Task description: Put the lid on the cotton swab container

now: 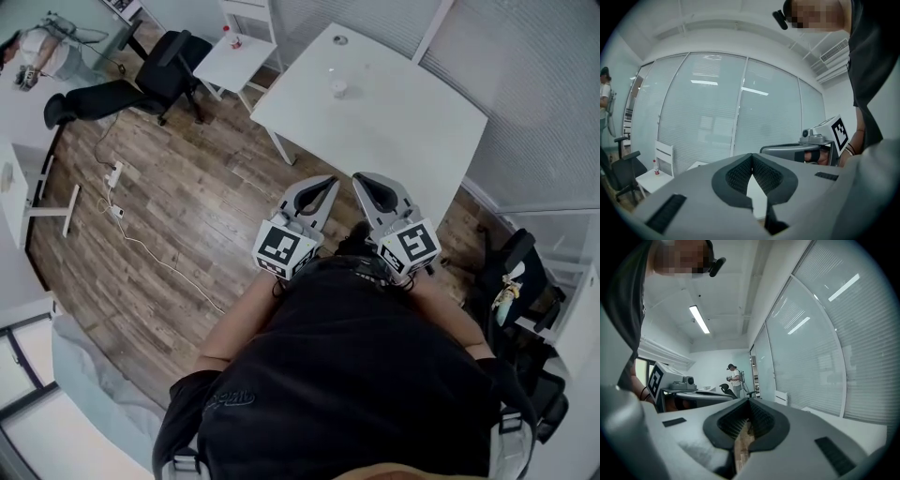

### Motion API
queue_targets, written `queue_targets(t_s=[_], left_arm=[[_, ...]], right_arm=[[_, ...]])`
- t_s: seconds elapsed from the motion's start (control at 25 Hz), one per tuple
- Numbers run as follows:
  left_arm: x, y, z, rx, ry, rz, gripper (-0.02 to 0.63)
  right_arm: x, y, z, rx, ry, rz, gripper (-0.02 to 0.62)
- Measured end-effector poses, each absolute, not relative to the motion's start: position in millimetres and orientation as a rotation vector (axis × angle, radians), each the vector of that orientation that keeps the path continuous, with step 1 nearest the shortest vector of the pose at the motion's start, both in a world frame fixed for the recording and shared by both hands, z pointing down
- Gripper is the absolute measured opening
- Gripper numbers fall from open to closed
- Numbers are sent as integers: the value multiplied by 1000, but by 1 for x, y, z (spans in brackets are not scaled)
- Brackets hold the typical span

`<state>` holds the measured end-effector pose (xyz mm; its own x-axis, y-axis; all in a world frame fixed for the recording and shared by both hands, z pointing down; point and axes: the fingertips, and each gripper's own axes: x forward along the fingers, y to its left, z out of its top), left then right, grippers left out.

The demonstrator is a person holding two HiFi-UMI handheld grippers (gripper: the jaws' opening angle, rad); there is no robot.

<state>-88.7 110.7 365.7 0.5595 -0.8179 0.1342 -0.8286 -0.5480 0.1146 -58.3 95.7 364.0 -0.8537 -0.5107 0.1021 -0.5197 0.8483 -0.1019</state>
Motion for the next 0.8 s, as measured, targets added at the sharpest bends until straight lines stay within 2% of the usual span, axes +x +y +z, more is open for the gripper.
queue_targets(t_s=[0.48, 0.8], left_arm=[[-39, 11, 366, 2624, -1471, 64, 14], [-41, -32, 379, 2637, -1473, 91, 17]], right_arm=[[-8, -4, 366, 741, -2963, 172, 23], [-21, -42, 365, 681, -2984, 188, 23]])
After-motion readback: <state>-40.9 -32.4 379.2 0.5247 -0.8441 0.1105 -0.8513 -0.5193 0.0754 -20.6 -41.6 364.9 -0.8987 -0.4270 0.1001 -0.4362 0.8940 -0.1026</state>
